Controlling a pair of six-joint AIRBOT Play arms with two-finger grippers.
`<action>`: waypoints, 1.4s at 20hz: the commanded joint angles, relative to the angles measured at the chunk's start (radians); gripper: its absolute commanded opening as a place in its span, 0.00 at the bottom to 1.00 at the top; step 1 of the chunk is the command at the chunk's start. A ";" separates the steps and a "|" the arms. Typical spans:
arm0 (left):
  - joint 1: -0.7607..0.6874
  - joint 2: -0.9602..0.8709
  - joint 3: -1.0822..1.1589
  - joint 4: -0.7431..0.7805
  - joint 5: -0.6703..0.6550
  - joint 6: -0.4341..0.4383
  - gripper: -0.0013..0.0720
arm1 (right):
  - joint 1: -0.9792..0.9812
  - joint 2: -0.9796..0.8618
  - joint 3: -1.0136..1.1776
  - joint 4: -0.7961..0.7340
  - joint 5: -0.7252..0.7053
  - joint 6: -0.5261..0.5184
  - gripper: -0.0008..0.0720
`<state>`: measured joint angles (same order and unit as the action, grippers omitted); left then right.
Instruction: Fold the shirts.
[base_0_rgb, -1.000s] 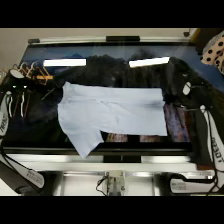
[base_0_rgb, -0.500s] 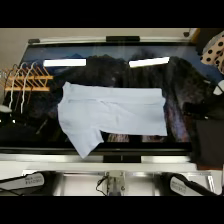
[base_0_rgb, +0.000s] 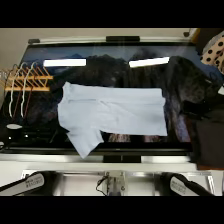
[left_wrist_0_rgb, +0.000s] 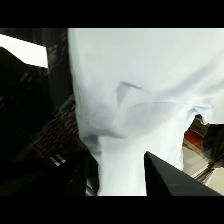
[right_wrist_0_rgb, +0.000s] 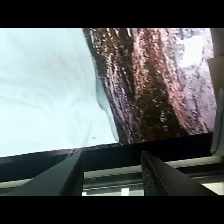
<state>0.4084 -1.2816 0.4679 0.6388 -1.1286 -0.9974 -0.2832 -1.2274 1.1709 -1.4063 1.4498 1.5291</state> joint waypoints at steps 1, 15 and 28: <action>-0.033 -0.015 -0.014 -0.012 0.044 0.005 0.62 | 0.000 0.002 0.000 0.005 0.006 -0.001 0.66; -0.101 -0.023 -0.031 -0.011 0.044 0.003 0.07 | -0.025 0.000 -0.351 0.126 -0.071 -0.103 0.91; -0.101 -0.022 -0.031 -0.011 -0.001 0.002 0.07 | -0.031 -0.079 -0.425 0.239 -0.316 -0.110 0.77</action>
<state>0.3069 -1.3048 0.4355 0.6346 -1.1198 -0.9951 -0.3161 -1.2919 0.7506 -1.2030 1.1847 1.4227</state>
